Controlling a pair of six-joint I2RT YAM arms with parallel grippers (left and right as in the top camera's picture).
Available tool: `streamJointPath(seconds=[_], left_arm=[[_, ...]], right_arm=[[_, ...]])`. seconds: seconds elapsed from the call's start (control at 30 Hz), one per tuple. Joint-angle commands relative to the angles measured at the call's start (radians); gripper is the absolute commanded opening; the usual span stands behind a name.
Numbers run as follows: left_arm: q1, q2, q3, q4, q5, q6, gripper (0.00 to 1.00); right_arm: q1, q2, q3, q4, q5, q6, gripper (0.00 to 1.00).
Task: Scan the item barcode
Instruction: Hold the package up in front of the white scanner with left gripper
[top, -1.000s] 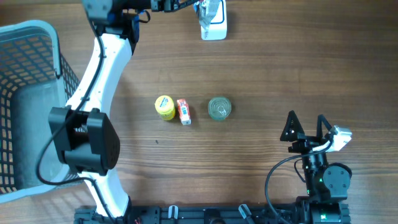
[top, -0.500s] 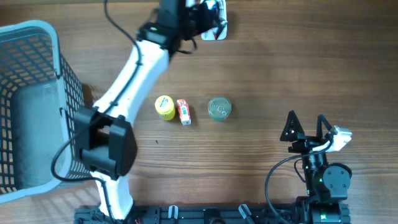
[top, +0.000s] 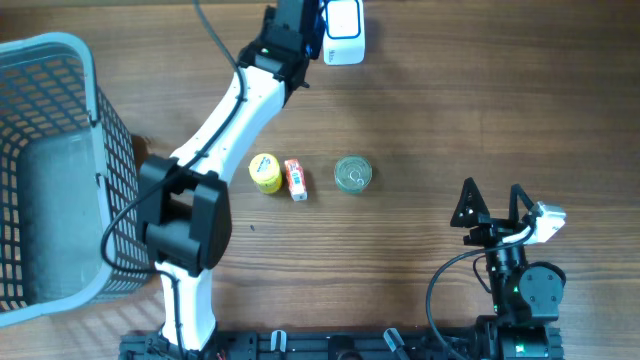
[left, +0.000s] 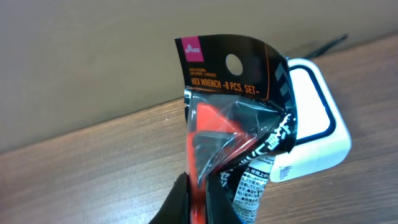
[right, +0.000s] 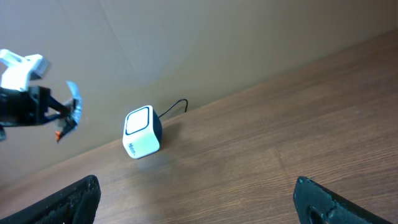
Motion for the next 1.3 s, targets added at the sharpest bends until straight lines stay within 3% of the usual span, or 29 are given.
streamJointPath(seconds=[0.0,0.1,0.23,0.4,0.6,0.97,1.27], left_arm=[[-0.007,0.027,0.008,0.052,0.015,0.108,0.04],[-0.007,0.030,0.008,0.089,0.066,0.122,0.04],[-0.019,0.066,0.008,0.092,0.090,0.248,0.04],[-0.071,0.190,0.022,0.176,0.021,0.406,0.04],[-0.071,0.315,0.171,0.187,-0.068,0.541,0.04],[-0.072,0.319,0.217,0.058,-0.176,0.729,0.04],[-0.108,0.319,0.217,0.081,-0.175,0.900,0.04]], right_arm=[[0.003,-0.005,-0.001,0.002,-0.009,-0.018,1.00],[0.003,-0.005,-0.001,0.002,-0.009,-0.018,1.00],[0.003,-0.005,-0.001,0.002,-0.009,-0.018,1.00],[0.003,-0.005,-0.001,0.002,-0.009,-0.018,1.00],[0.003,-0.005,-0.001,0.002,-0.009,-0.018,1.00],[0.003,-0.005,-0.001,0.002,-0.009,-0.018,1.00],[0.003,-0.005,-0.001,0.002,-0.009,-0.018,1.00]])
